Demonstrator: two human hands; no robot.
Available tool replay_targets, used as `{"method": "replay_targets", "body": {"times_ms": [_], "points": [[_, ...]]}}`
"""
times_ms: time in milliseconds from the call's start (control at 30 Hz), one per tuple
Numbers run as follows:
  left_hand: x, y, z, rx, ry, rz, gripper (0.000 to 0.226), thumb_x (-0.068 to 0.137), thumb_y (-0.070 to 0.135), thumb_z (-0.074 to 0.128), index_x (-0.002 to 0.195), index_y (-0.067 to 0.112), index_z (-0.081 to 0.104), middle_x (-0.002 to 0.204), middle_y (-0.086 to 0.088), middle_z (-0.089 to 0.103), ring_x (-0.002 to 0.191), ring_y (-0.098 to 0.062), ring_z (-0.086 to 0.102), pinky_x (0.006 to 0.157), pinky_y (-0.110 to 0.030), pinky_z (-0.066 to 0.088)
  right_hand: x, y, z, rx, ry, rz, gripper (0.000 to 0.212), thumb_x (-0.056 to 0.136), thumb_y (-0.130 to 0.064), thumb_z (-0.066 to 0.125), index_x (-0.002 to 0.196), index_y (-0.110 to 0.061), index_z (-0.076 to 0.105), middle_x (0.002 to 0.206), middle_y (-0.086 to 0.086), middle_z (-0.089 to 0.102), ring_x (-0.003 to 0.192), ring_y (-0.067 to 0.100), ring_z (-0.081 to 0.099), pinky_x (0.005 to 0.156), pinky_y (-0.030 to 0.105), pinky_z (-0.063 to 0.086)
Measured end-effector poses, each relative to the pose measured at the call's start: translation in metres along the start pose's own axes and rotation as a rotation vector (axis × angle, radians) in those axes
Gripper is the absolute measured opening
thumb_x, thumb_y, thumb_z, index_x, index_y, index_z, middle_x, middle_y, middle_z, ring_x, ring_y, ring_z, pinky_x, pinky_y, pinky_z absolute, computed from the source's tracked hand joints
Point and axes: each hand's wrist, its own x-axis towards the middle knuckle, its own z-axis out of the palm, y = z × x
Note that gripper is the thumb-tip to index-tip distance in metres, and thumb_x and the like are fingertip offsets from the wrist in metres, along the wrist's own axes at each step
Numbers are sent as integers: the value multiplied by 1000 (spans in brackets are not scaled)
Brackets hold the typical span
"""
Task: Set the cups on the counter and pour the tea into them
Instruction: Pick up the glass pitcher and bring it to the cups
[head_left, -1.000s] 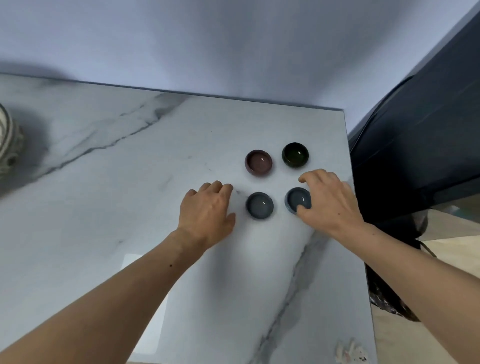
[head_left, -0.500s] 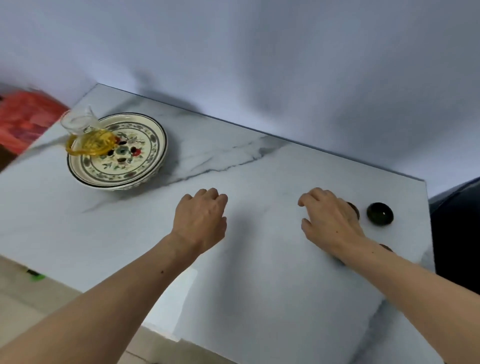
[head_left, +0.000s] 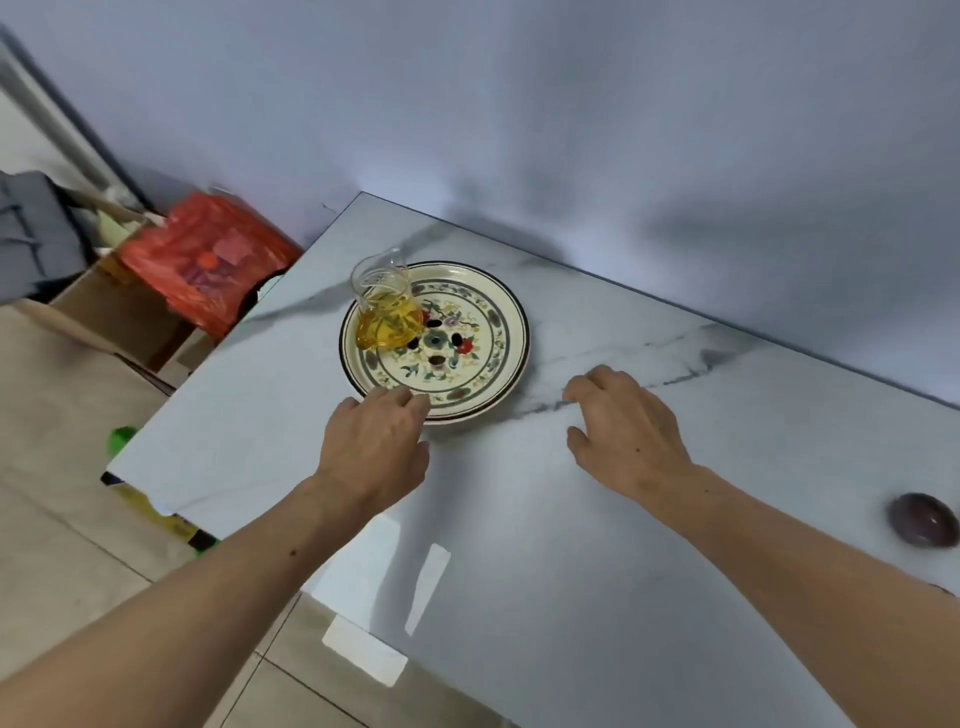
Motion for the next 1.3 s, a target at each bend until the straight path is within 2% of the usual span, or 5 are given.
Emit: {"method": "replay_targets", "body": {"times_ms": [433,733,967,1167,1300], "points": [[43,-119,8,-56,-44,-146,37,89,32,51,123,18,54,115,0,61,111,-24,55,82,-35,41,118,-131,9,142,-20,-90,40,91,-45,52,120,-19,58,119,3,58,110,23,56,84,38,49],[60,-168,18,-65,-53,-42,36,90,33,51,122,17,53,115,0,59,111,-24,53,83,-35,41,151,-190,40,329,-58,209,52,83,-66,45,91,-17,60,95,3,67,93,28,62,80,43,51],[68,-181,23,-110,-50,-10,35,89,31,51,121,17,54,113,0,59,109,-24,53,82,-35,41,152,-199,50,544,-113,348,39,87,-57,46,89,-20,59,92,4,69,92,26,62,83,43,50],[73,-182,21,-109,-53,22,35,90,33,50,122,18,53,115,0,59,111,-23,53,85,-35,42,148,-198,54,1274,-151,583,21,97,-25,51,100,-8,62,82,15,60,74,24,59,63,27,53],[77,-177,16,-107,-54,38,36,90,33,50,123,18,53,116,0,58,112,-24,52,86,-36,41,142,-190,55,1426,-90,614,19,97,-19,52,95,-3,62,78,15,55,72,27,52,73,34,49]]}}
